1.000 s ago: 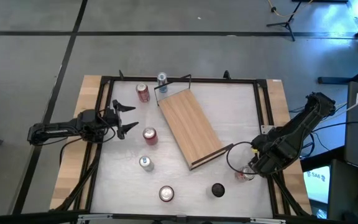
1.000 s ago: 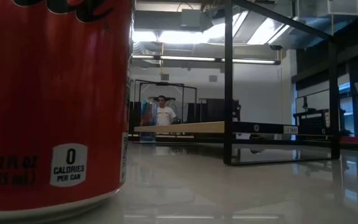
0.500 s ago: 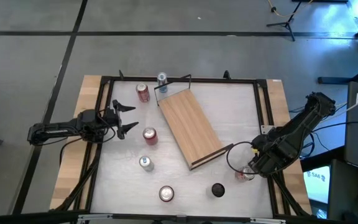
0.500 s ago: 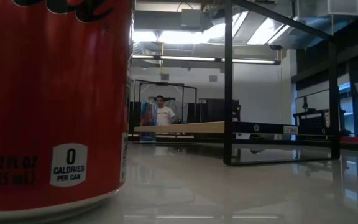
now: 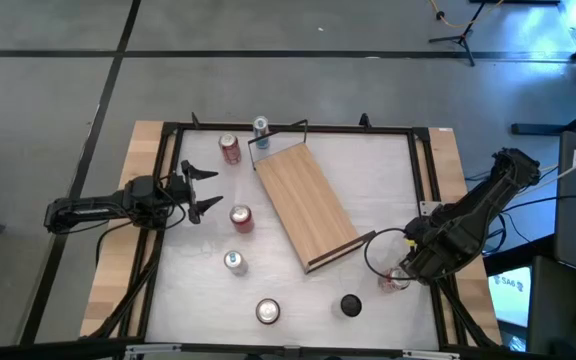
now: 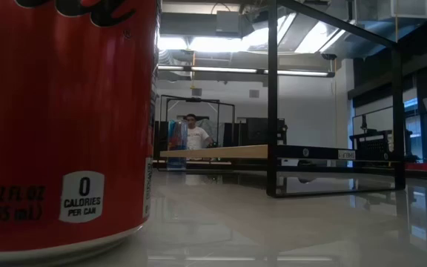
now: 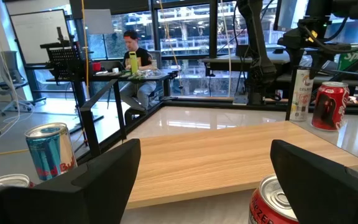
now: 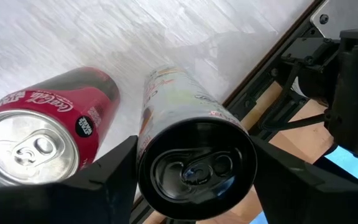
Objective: Place canned beverage on shelf
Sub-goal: Put the top white yellow soda can on the shelf
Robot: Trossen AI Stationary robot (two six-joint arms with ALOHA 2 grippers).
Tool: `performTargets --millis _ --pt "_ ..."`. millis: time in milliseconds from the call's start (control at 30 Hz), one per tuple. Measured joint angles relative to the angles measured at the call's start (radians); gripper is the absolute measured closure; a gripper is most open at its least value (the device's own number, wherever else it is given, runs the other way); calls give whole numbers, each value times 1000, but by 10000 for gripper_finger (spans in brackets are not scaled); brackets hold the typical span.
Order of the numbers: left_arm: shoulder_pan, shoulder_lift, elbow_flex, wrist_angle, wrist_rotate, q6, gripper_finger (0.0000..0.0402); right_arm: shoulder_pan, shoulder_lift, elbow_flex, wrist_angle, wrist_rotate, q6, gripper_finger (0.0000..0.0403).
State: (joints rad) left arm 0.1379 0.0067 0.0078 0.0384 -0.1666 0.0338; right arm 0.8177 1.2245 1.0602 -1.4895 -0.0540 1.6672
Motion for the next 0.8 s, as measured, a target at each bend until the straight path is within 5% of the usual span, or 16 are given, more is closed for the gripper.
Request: performTargets --millis 567,800 --pt "0 0 0 0 0 0 51 -3 -114 -1 -7 18 0 149" --pt "0 0 0 0 0 0 51 -89 -140 -1 -47 38 -84 147"
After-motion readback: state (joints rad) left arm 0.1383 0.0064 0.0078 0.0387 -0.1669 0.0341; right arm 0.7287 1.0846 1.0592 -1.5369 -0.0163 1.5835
